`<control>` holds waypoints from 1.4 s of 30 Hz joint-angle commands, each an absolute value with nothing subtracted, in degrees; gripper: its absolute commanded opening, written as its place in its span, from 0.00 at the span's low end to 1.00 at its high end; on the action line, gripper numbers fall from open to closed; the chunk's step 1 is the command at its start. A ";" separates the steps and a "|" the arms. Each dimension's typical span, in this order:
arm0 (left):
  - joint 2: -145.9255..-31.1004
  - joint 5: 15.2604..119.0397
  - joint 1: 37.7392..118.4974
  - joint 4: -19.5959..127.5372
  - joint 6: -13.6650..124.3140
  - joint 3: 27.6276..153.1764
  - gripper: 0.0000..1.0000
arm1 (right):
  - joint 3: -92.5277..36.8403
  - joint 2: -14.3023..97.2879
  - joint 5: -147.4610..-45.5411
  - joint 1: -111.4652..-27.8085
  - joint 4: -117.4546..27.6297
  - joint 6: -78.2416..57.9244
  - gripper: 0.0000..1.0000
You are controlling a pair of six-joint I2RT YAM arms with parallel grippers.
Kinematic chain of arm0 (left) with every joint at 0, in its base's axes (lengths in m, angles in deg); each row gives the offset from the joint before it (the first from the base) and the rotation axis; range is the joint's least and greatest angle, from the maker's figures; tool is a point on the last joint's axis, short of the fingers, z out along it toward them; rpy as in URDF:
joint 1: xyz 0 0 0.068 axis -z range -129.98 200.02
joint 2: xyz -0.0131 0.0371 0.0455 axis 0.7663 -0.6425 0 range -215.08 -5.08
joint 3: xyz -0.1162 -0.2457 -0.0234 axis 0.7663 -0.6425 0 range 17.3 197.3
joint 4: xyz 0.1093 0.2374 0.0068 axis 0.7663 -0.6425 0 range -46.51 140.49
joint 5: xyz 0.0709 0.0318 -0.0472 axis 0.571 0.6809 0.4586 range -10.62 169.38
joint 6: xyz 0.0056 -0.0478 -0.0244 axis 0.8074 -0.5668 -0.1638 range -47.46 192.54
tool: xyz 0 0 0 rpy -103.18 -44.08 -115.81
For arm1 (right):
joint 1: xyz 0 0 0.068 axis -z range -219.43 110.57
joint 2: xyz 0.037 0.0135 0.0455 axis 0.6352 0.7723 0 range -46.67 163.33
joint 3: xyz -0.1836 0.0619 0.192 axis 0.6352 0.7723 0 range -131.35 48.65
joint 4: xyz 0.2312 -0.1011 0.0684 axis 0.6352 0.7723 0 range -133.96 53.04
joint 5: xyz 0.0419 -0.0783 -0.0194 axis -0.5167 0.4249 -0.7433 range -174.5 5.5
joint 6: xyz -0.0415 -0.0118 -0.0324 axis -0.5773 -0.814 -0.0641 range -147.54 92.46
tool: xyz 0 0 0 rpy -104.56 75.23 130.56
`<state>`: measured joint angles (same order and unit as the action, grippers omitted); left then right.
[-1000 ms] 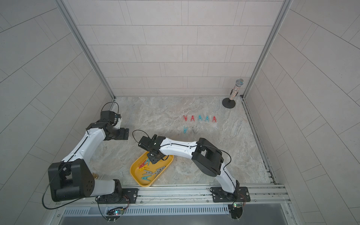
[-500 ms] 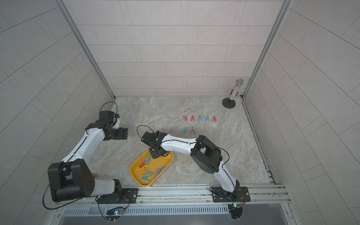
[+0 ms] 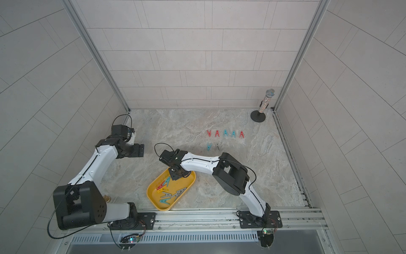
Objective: Take the clothespins out of the storage box
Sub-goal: Pick up the clothespin from the storage box.
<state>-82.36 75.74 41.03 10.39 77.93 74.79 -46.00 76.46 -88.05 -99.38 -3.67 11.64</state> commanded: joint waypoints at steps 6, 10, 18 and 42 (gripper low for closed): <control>-81.10 75.27 40.70 10.61 78.17 74.43 0.95 | -44.46 75.64 -86.04 -99.38 -2.94 12.16 0.23; -81.29 74.65 40.69 10.59 78.30 74.36 0.96 | -43.14 74.49 -85.06 -99.38 -3.40 12.18 0.22; -81.49 72.99 40.69 10.34 78.70 74.27 0.95 | -42.50 74.34 -84.69 -99.29 -3.71 11.40 0.17; -83.79 58.29 40.94 7.04 83.30 74.65 0.95 | -24.28 43.59 -85.25 -92.49 -10.83 1.35 0.00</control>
<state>-84.19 63.85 41.03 9.39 81.19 74.79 -27.34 46.34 -86.39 -96.71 -11.19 2.50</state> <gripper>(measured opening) 0.954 0.070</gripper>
